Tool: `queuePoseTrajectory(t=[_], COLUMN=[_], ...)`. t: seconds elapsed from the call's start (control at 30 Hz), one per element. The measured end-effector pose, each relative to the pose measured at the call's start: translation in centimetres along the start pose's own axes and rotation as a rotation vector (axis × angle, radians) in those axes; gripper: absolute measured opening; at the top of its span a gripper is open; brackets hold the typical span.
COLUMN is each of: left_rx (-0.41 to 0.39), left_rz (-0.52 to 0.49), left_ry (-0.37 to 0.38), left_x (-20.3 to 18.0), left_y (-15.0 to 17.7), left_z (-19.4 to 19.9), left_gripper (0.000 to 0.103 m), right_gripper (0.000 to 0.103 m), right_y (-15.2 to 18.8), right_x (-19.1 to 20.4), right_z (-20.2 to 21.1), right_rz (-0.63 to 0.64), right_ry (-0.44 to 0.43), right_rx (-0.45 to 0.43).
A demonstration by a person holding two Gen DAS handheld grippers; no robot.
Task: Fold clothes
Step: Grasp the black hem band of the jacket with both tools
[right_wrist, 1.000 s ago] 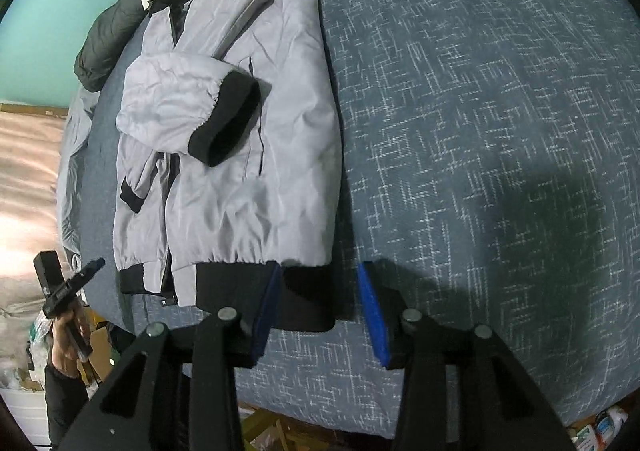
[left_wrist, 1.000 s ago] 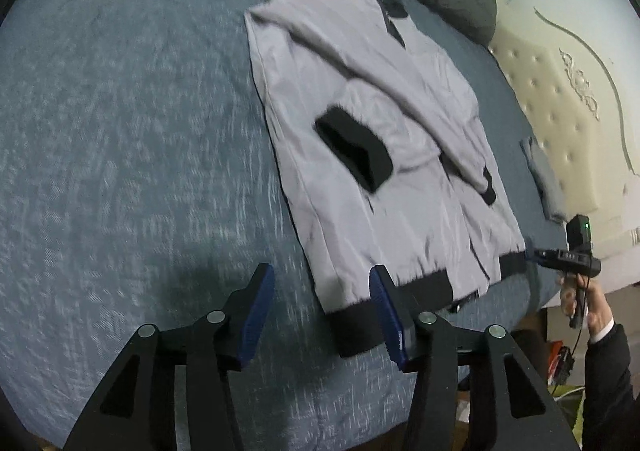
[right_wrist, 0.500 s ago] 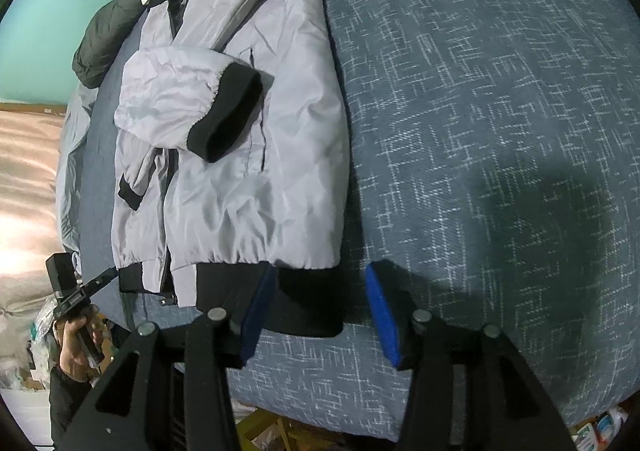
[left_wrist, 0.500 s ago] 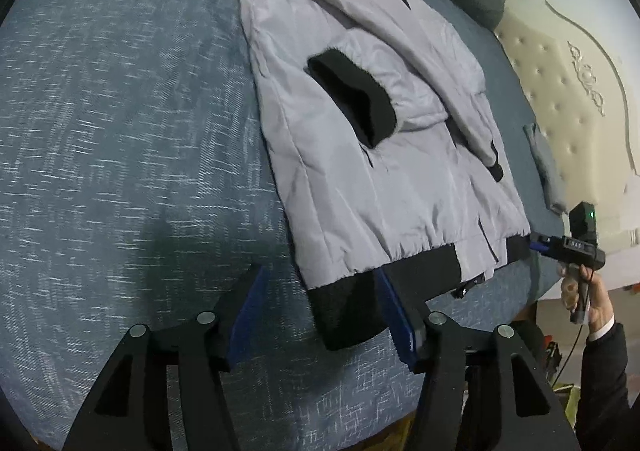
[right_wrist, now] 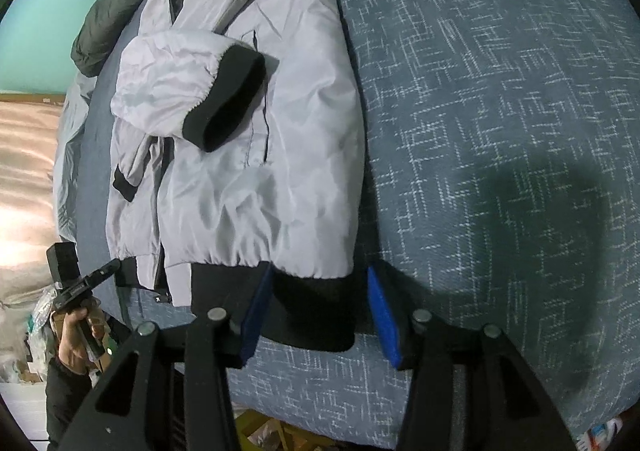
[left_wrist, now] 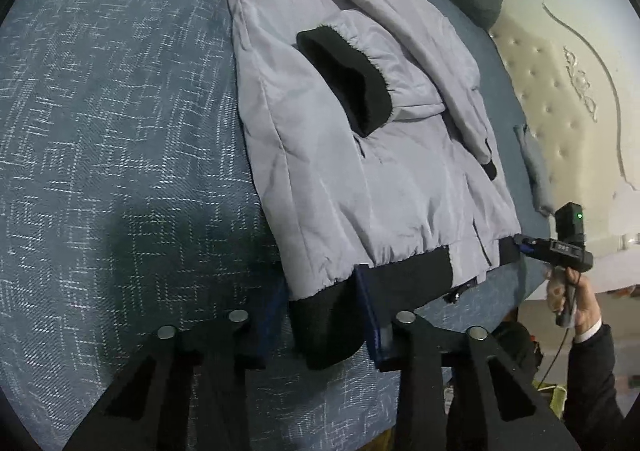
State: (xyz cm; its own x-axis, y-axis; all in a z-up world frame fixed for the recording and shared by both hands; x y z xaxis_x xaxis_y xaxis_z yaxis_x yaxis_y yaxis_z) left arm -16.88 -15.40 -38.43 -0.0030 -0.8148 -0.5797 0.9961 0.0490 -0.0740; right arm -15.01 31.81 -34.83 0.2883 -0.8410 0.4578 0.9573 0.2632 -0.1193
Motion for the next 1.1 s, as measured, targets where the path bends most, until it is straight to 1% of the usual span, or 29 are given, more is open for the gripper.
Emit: queuePoseTrajectory(t=[0.03,0.07,0.1,0.13,0.2,0.27,0.3,0.43,0.7,0.9,1.03,1.1], left_rx=[0.000,0.000,-0.002,-0.004,-0.008,-0.014,-0.017,-0.037,-0.075,-0.105,-0.123,-0.133], left_rz=[-0.001,-0.005,-0.011,-0.017,-0.036,-0.055,-0.064,-0.091,-0.168,-0.225,-0.243,-0.257], left_ry=[0.002,0.002,0.002,0.000,-0.004,-0.007,-0.009,-0.007,-0.010,0.000,0.026,0.027], left_x=[-0.1,-0.3,-0.4,-0.5,-1.0,-1.5,-1.8,-2.4,-5.6,-8.0,-9.1,-9.7], left_y=[0.0,0.0,0.1,0.1,0.1,0.0,0.0,-0.1,0.1,1.0,1.7,2.2], left_z=[0.0,-0.1,0.0,0.1,0.3,0.6,0.9,2.8,7.0,10.6,12.9,13.8], left_gripper=[0.027,0.024,0.023,0.021,0.017,0.016,0.015,0.015,0.014,0.014,0.014,0.014], right_gripper=[0.048,0.047,0.038,0.033,0.018,0.013,0.011,0.010,0.008,0.008,0.008,0.008], right_y=[0.0,0.0,0.0,0.1,0.1,0.1,0.2,-0.3,1.2,1.5,2.7,3.4], right_x=[0.2,0.4,0.6,0.9,1.5,2.0,2.1,3.9,7.1,10.2,11.6,12.3], right_z=[-0.1,-0.1,-0.1,-0.1,0.1,0.5,0.8,1.9,7.5,10.1,11.6,12.4], right_rz=[0.008,0.019,0.029,0.040,0.065,0.082,0.088,0.113,0.208,0.274,0.303,0.318], right_ry=[0.001,0.005,0.012,0.019,0.032,0.034,0.033,0.011,-0.029,-0.050,-0.068,-0.077], right_rx=[0.000,0.000,-0.003,-0.004,-0.011,-0.027,-0.036,-0.076,-0.144,-0.180,-0.207,-0.223])
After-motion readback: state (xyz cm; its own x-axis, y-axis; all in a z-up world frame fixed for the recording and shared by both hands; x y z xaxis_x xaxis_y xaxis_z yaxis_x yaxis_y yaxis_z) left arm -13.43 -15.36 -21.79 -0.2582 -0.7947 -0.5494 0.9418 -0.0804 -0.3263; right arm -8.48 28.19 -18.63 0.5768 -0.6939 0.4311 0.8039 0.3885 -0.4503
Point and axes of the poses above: each gripper's, at about its wrist camera, not at the fingertips, and z roughly against the way its jaws point, x to its left, y to its underside, the point moved 3 cm from there along -z, roughly the way its jaws point, and after that the axes turned 10 degrees about z, right-handed, at the moved point
